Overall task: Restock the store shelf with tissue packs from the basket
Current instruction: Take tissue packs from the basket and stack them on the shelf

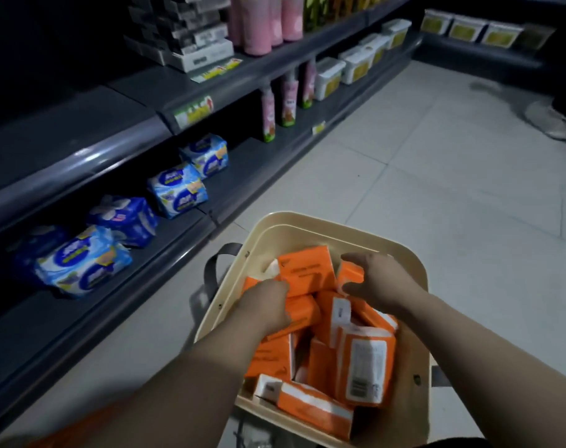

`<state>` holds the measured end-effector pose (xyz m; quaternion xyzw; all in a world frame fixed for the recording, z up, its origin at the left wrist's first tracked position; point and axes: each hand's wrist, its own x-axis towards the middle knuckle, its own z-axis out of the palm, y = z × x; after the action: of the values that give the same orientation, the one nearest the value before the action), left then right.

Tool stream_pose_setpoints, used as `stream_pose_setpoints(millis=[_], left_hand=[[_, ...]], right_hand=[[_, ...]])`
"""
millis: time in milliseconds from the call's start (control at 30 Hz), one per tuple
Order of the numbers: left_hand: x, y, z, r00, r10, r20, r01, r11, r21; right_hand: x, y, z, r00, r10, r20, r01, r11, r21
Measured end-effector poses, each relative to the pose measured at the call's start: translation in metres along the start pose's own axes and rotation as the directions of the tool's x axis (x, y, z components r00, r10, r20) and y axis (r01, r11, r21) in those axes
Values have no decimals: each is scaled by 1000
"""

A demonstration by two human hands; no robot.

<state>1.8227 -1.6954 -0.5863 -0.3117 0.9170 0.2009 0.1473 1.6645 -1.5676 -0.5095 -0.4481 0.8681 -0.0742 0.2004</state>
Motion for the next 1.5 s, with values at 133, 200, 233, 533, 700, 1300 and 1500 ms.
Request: stream_pose_setpoints(millis=[133,200,233,533,700,1300,1500], left_hand=[[15,6,27,996,0,85,-4,998,56],[18,8,35,996,-13,84,7,997,71],[18,7,37,997,-11,75,7,998,65],[-7,2,3,998,-1,-63,-7,991,-135],[-45,-2,-30,984,-98,-150,49,953,-299],[-117,-53,-105,931,-254,-263,-69,584,-809],[-157,-94,-139,842,-297,-451,-123,708,-695]], right_hand=[[2,19,2,999,42,8,-43,998,47],[1,26,2,999,38,1,-38,996,78],[1,28,1,999,38,0,-37,995,91],[0,27,10,989,33,147,-31,999,-12],[-18,20,23,935,13,356,40,989,-139],[-16,-61,-25,990,-58,127,37,985,166],[-26,-126,-55,980,-150,-133,182,944,277]])
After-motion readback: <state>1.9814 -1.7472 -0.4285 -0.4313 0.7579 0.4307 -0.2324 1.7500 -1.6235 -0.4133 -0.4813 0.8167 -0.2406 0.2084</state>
